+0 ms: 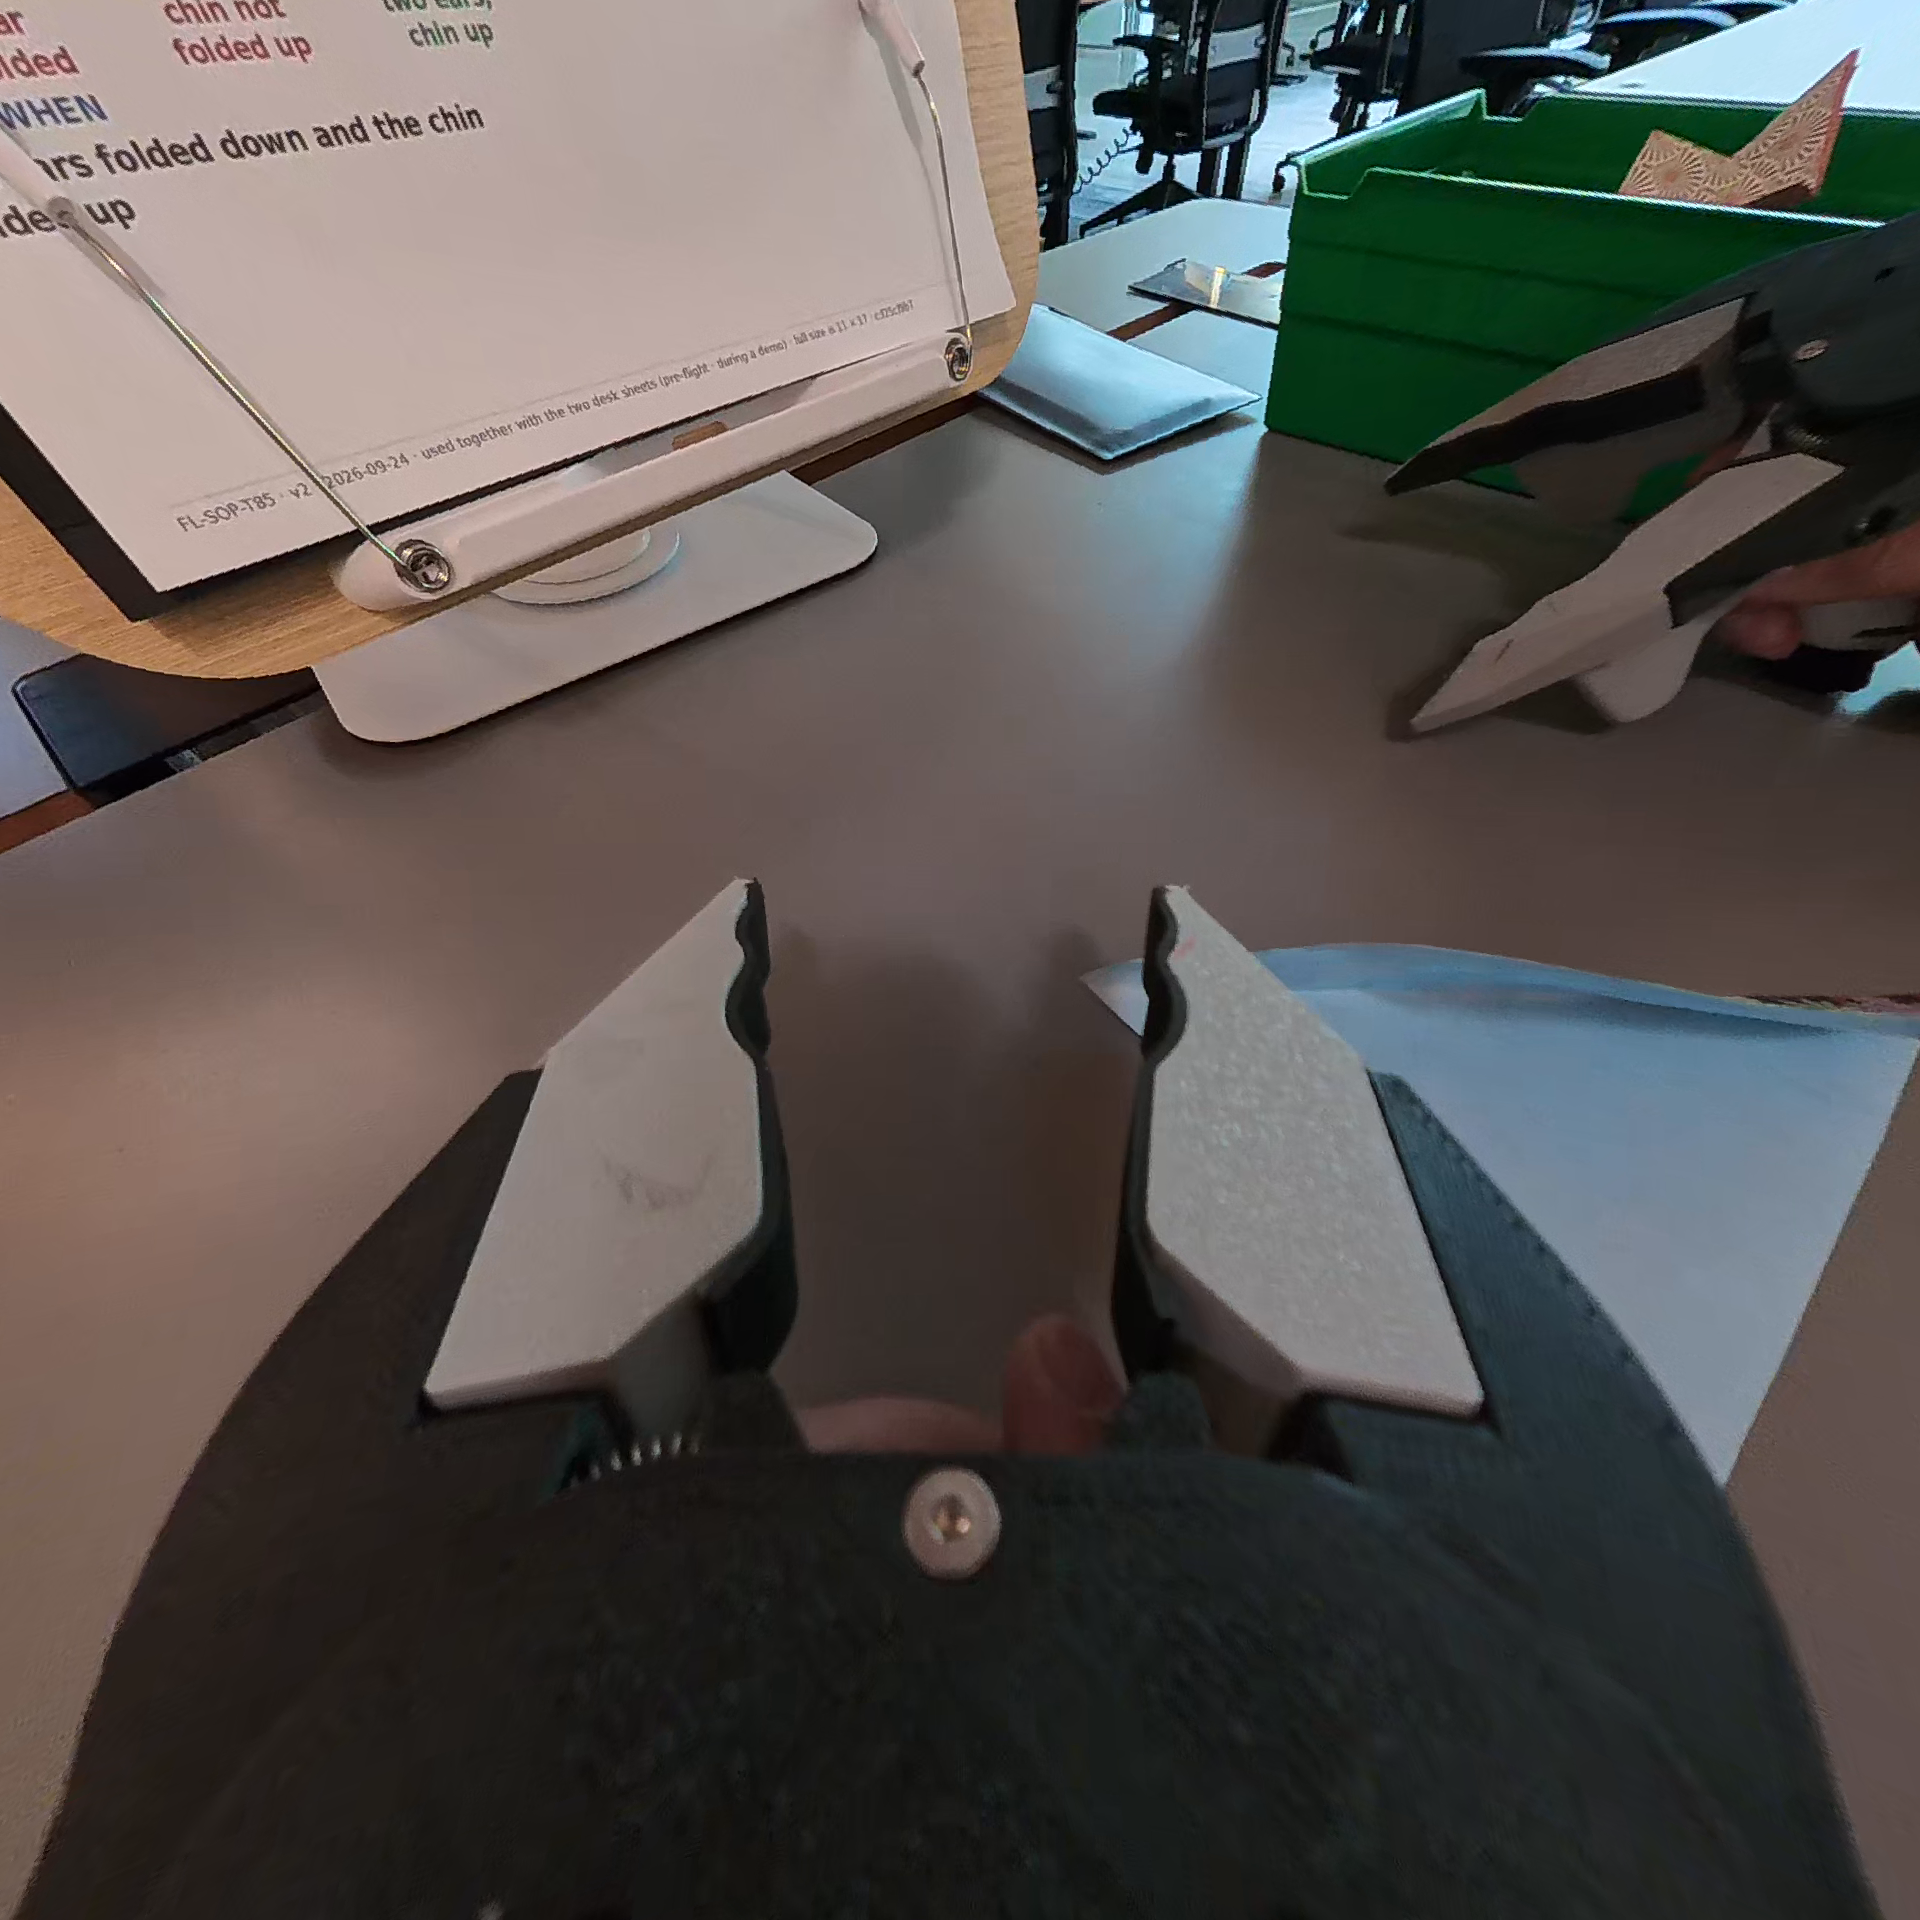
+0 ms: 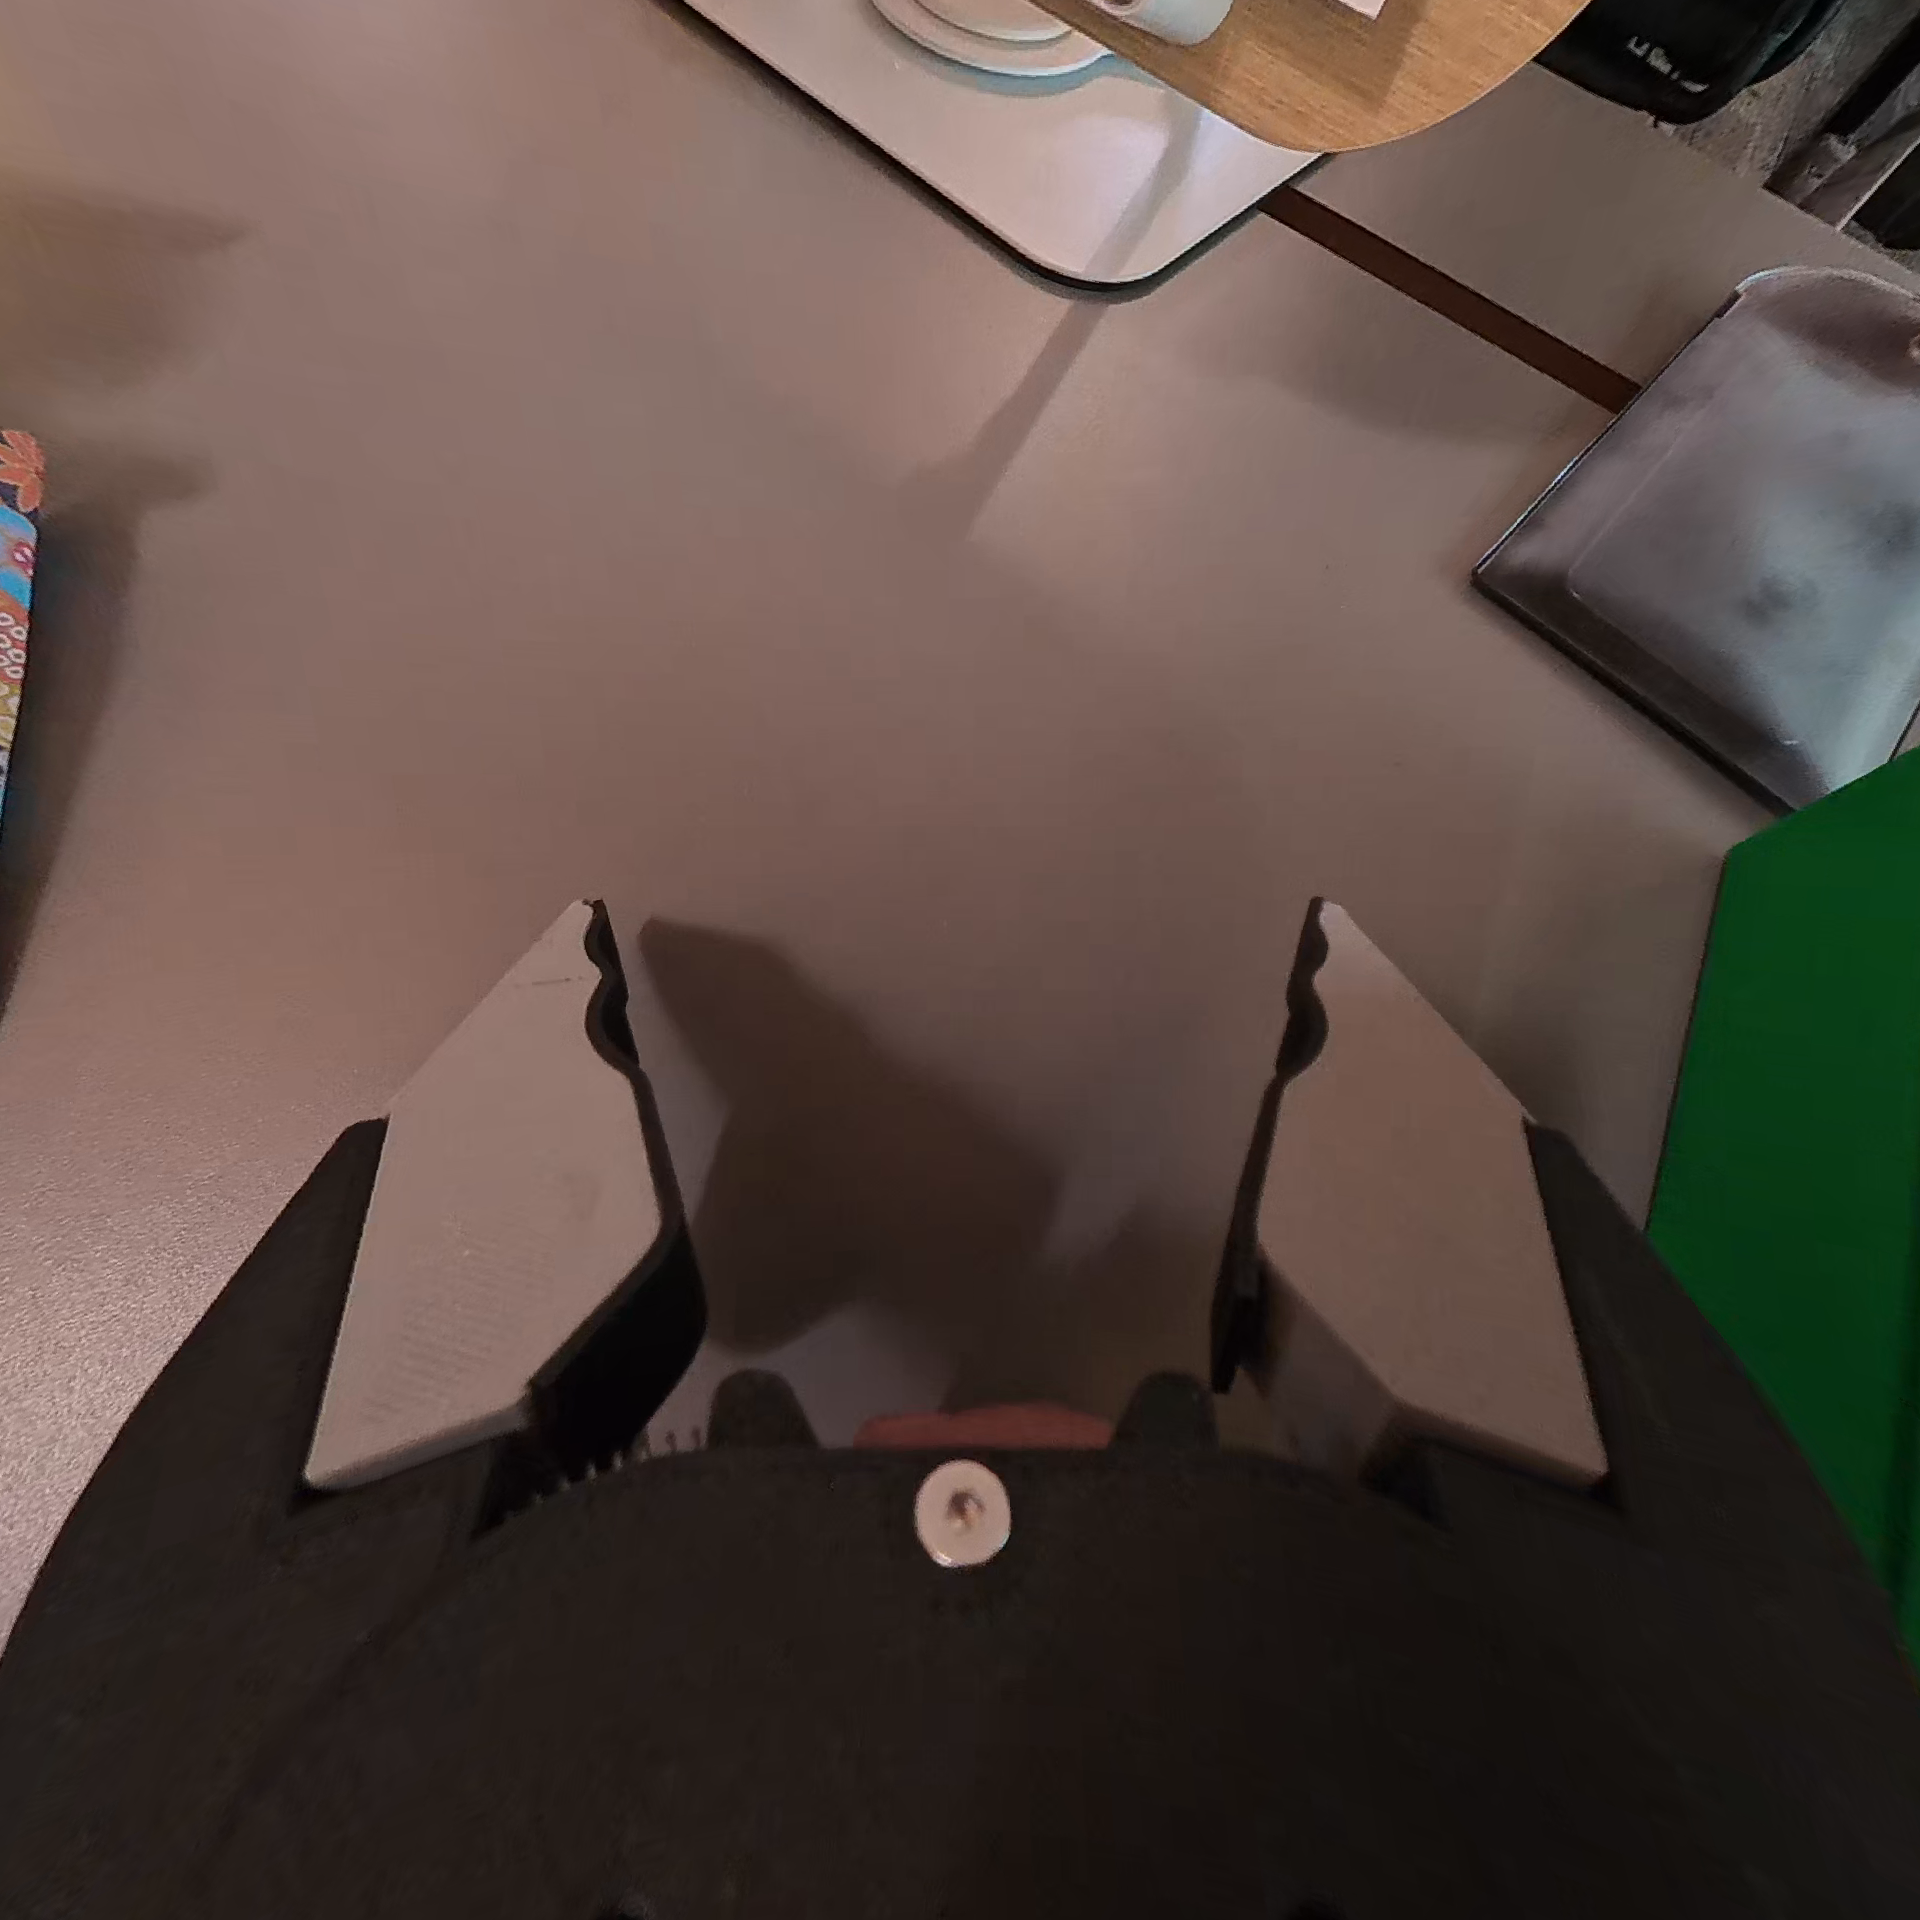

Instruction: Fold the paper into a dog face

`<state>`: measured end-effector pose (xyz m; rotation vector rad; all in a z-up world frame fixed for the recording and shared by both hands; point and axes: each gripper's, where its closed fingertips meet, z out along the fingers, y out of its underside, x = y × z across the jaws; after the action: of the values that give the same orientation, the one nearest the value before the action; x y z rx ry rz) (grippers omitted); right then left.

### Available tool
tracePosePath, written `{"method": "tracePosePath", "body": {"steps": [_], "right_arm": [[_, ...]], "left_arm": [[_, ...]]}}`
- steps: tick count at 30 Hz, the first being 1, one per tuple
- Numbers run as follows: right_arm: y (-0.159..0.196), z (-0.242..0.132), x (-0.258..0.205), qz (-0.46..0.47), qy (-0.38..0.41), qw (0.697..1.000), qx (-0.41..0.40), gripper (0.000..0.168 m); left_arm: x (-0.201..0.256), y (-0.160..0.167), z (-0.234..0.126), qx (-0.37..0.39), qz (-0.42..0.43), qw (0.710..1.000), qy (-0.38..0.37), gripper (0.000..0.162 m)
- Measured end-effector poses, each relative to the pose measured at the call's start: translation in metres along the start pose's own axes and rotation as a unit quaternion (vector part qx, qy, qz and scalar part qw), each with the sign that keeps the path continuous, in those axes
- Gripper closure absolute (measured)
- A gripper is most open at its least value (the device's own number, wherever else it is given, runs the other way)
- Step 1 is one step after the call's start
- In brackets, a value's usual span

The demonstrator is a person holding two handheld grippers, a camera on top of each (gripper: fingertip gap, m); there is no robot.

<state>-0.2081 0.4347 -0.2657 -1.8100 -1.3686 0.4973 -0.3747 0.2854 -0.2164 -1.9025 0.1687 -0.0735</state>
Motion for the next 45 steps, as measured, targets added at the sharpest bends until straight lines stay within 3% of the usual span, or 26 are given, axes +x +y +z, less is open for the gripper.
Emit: {"method": "tracePosePath", "body": {"steps": [13, 27, 45], "right_arm": [[-0.001, -0.002, -0.002, -0.002, -0.007, 1.0, 0.006, 0.047], [-0.022, -0.014, 0.007, 0.004, 0.025, 0.997, 0.079, 0.047], [-0.01, -0.011, 0.007, 0.001, 0.018, 0.999, 0.045, 0.051]], "left_arm": [[0.005, 0.003, 0.002, -0.012, 0.024, 1.0, -0.001, 0.091], [0.007, 0.004, 0.003, -0.016, 0.032, 0.999, -0.002, 0.091], [0.01, 0.005, 0.004, -0.021, 0.048, 0.999, -0.003, 0.091]]}}
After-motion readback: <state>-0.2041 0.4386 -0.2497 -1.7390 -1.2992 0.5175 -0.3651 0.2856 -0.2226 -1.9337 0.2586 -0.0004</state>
